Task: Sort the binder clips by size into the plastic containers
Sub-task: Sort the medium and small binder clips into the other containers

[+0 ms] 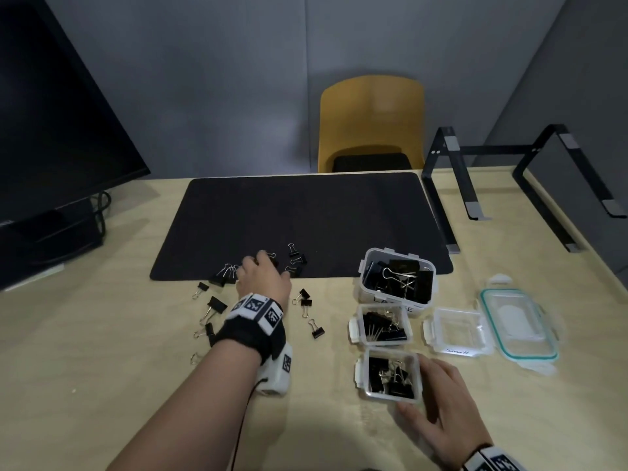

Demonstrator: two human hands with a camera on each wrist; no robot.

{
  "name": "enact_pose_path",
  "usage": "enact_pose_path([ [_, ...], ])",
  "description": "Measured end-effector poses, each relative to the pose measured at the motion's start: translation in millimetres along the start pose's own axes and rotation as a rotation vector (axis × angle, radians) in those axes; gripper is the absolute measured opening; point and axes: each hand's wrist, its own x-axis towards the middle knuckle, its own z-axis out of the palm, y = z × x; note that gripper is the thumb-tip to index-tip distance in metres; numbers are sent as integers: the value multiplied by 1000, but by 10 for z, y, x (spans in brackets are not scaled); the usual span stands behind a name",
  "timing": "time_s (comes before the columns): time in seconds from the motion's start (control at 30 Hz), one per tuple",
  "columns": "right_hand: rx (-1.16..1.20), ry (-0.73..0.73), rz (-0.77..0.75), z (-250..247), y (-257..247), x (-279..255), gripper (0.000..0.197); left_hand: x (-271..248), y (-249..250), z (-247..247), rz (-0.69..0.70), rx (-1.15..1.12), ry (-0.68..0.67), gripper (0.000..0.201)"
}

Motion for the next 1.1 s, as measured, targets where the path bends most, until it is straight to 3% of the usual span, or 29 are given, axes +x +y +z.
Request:
enact_pose_path([
  [0.13, -7, -15, 9, 5, 33, -5, 64, 186, -18, 30, -71, 56, -4, 51],
  [0.57, -33, -46, 16, 31, 96, 4, 66, 305, -63, 41, 10, 109, 55, 40],
  [0.73, -47, -49, 24, 57, 111, -18, 66, 14, 5, -130, 110, -30, 62, 41],
  [0.93, -37, -30, 19, 44, 77, -21, 64, -719, 130, -268, 269, -389, -113, 27],
  [1.1, -38, -2, 21, 67, 78, -24, 64, -1179, 239, -216, 462, -489, -396, 29],
])
